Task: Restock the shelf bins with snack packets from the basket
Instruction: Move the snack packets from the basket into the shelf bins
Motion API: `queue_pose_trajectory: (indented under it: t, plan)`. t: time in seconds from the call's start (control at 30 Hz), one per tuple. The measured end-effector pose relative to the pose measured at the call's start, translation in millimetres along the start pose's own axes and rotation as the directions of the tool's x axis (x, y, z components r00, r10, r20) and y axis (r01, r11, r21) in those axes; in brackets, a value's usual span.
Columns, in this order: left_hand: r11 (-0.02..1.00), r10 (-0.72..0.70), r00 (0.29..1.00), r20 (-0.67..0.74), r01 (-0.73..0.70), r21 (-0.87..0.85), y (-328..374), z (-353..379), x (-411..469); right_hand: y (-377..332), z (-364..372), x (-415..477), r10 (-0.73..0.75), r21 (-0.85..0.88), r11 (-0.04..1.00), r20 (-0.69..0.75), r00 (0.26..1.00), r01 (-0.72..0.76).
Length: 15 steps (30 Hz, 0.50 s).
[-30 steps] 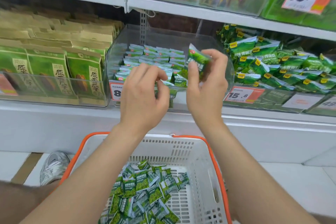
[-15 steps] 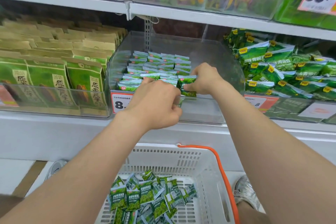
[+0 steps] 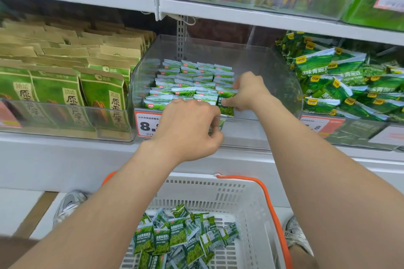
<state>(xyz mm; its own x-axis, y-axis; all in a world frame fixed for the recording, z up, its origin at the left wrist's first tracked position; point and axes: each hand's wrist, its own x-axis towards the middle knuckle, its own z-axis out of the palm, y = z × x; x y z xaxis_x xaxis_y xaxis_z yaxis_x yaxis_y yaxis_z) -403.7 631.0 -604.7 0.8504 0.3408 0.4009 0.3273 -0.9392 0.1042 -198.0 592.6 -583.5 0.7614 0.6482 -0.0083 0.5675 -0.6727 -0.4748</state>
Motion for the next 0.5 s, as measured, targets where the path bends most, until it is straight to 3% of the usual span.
queue_pose_trajectory:
  t: [0.13,0.27,0.37,0.5]
  plan:
    - [1.000,0.006,1.000,0.020,-0.006,-0.029,-1.4,-3.4,-1.9,2.0,-0.1,-5.1,0.037,-0.130,0.990,-0.089,0.995,-0.049]
    - [0.998,0.032,0.999,0.033,-0.030,-0.049,-3.4,-4.7,-2.7,6.5,-1.9,-5.8,0.064,-0.100,0.993,-0.018,0.998,-0.066]
    - [0.997,0.030,0.997,0.066,-0.025,-0.079,-9.8,-1.9,-1.1,8.4,-15.1,-12.0,0.045,0.029,0.999,0.014,0.999,-0.046]
    - [0.981,0.015,0.998,0.057,-0.003,-0.194,-12.8,-5.0,-2.3,7.4,-26.8,-41.2,-0.083,0.058,0.993,-0.288,0.954,0.104]
